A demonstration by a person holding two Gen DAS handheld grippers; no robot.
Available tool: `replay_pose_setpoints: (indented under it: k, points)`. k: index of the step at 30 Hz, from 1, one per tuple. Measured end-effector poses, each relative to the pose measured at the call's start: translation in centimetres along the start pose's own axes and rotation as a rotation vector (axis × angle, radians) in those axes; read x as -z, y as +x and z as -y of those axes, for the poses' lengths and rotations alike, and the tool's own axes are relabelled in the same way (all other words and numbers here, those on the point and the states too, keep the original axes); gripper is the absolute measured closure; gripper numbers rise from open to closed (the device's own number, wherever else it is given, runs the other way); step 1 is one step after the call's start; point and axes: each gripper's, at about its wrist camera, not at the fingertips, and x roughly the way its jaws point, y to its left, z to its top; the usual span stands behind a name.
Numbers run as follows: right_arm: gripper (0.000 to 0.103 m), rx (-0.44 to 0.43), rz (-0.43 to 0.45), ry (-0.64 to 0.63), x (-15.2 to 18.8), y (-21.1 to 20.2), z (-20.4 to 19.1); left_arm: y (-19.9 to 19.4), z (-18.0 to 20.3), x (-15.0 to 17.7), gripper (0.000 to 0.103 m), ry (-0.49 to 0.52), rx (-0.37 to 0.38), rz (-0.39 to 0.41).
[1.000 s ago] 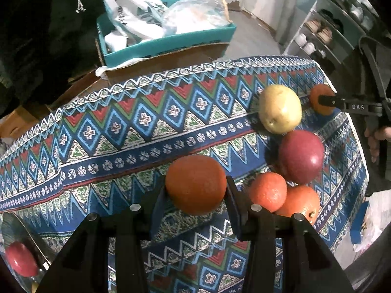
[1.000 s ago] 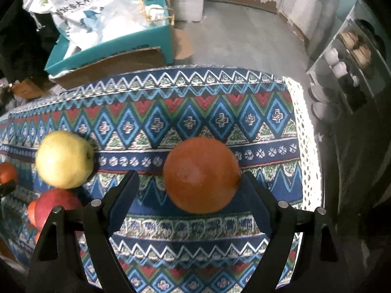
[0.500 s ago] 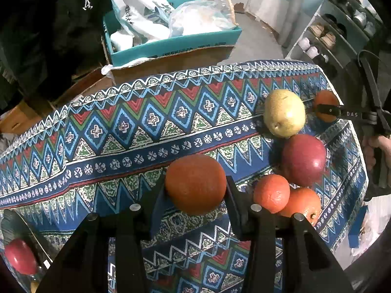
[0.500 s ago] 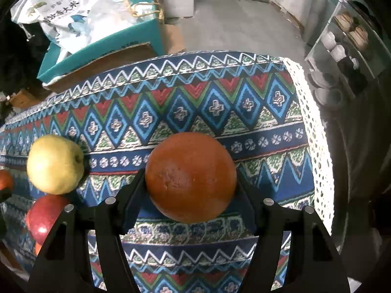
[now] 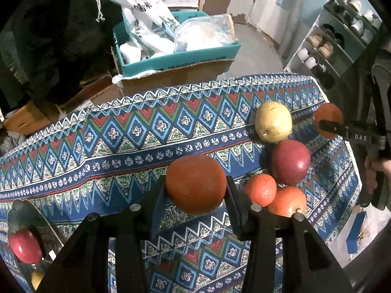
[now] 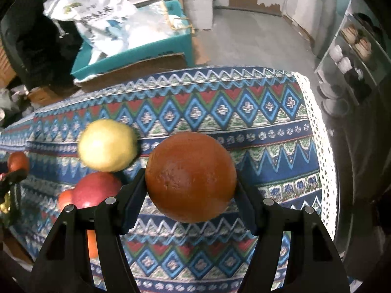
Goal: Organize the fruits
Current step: 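Lift the tangerine with the left tool while the right tool lifts the orange toward the bowl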
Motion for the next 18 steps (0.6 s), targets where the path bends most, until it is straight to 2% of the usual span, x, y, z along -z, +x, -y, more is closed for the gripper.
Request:
replay_pose_setpoints:
  k: [18]
  points:
    - [0.035,-0.102,0.116,-0.113,0.8,-7.3,-8.0,-6.0,-1.5,1.8,0.057,-0.045,-0.012,0.081]
